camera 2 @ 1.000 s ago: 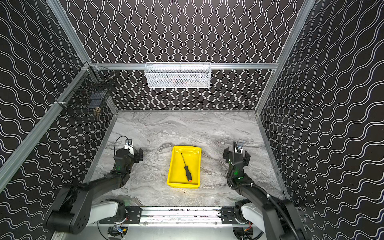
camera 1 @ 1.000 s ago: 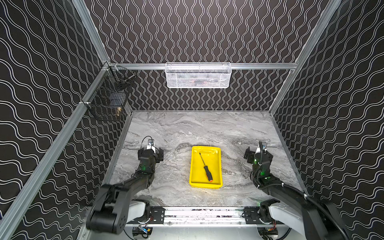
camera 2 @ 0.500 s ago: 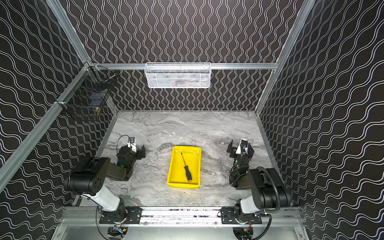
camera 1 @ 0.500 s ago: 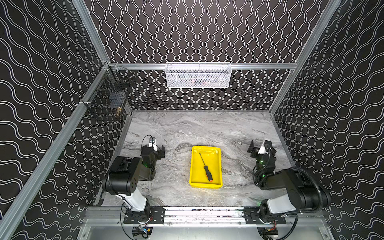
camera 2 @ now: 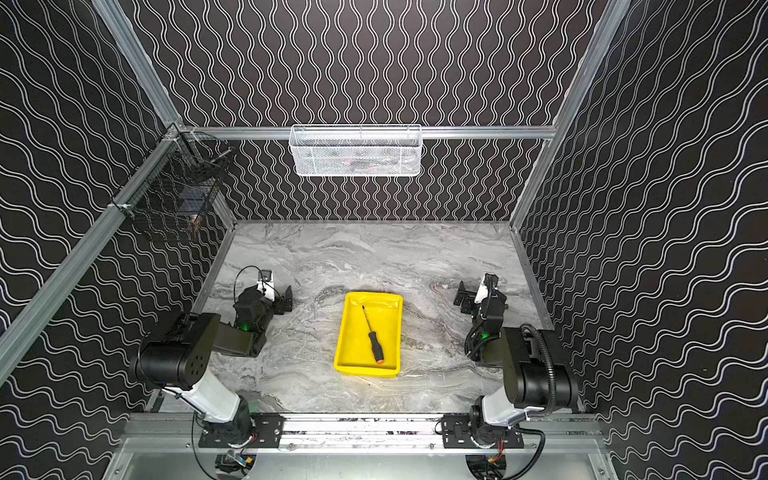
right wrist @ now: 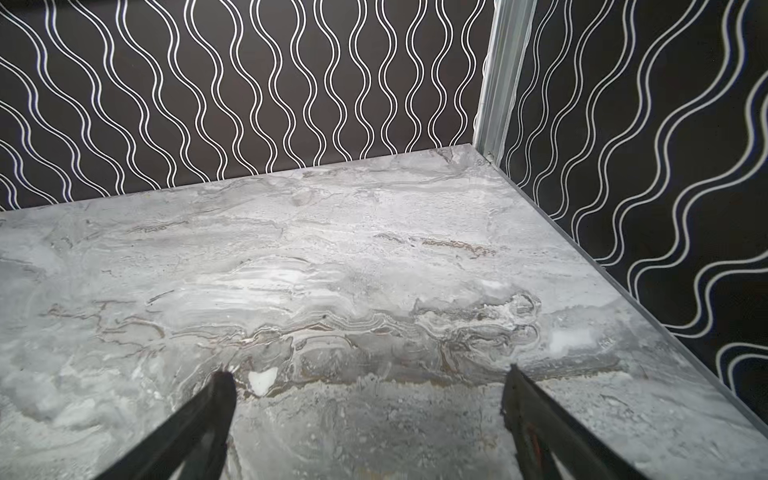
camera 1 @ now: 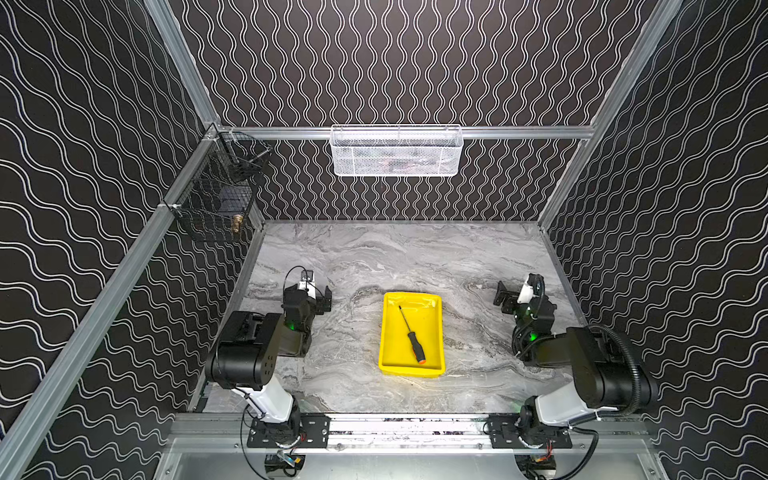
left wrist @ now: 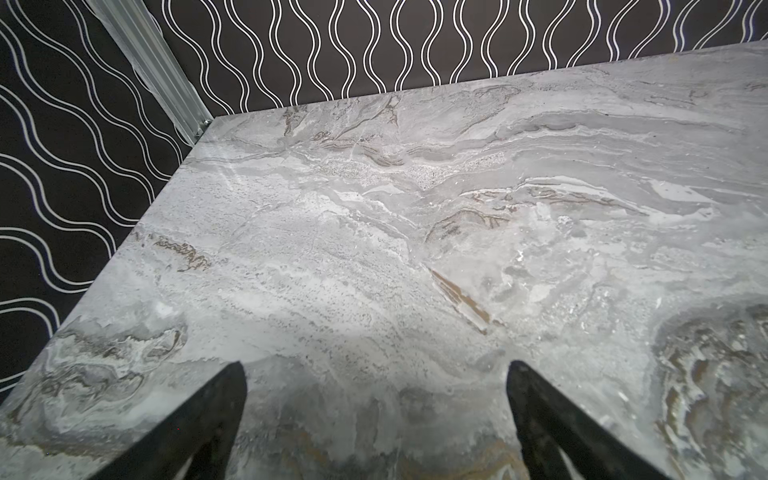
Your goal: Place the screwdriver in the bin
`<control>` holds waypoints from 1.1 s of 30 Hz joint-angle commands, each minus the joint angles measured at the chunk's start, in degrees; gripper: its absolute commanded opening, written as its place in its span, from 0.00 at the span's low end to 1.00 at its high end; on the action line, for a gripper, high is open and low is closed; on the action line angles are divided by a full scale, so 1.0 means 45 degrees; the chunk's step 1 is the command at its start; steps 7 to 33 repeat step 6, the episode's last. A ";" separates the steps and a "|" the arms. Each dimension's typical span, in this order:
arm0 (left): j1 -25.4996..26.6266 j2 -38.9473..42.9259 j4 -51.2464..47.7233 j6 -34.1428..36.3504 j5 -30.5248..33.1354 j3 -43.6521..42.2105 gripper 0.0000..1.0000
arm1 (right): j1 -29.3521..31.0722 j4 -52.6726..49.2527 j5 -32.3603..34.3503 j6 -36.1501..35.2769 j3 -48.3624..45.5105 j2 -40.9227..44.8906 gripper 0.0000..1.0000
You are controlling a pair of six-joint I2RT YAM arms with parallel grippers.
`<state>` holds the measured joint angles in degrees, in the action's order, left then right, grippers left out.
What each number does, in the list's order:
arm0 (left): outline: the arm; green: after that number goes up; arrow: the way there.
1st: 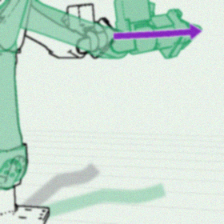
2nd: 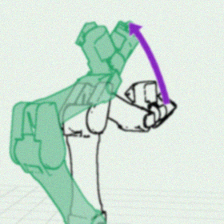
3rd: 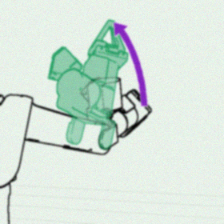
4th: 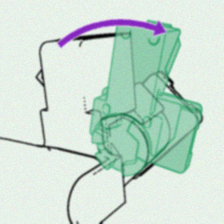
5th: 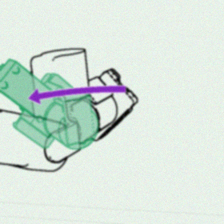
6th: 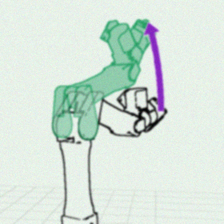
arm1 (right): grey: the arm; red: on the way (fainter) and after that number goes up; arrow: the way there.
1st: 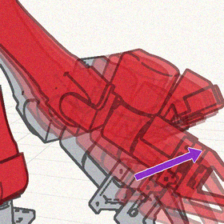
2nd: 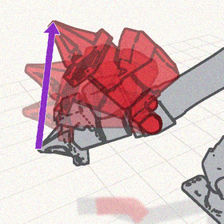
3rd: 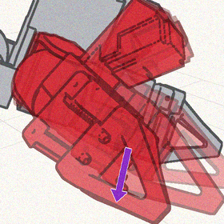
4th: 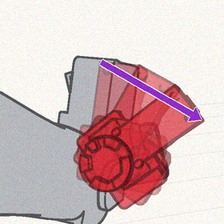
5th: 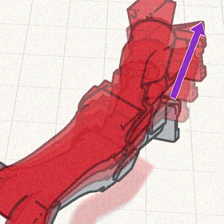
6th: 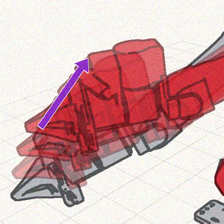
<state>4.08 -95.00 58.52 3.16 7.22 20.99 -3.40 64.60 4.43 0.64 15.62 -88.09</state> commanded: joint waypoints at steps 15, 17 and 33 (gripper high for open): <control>-0.0007 -0.0020 0.0021 0.0134 -0.0161 0.0089 0.99 | 0.0013 0.0718 -0.0198 -0.0045 -0.0089 -0.0064 1.00; -0.0007 -0.0020 0.0021 0.0134 -0.0161 0.0089 0.99 | 0.0013 0.0718 -0.0198 -0.0045 -0.0089 -0.0064 1.00; -0.0007 -0.0020 0.0021 0.0134 -0.0161 0.0089 0.99 | 0.0013 0.0718 -0.0198 -0.0045 -0.0089 -0.0064 1.00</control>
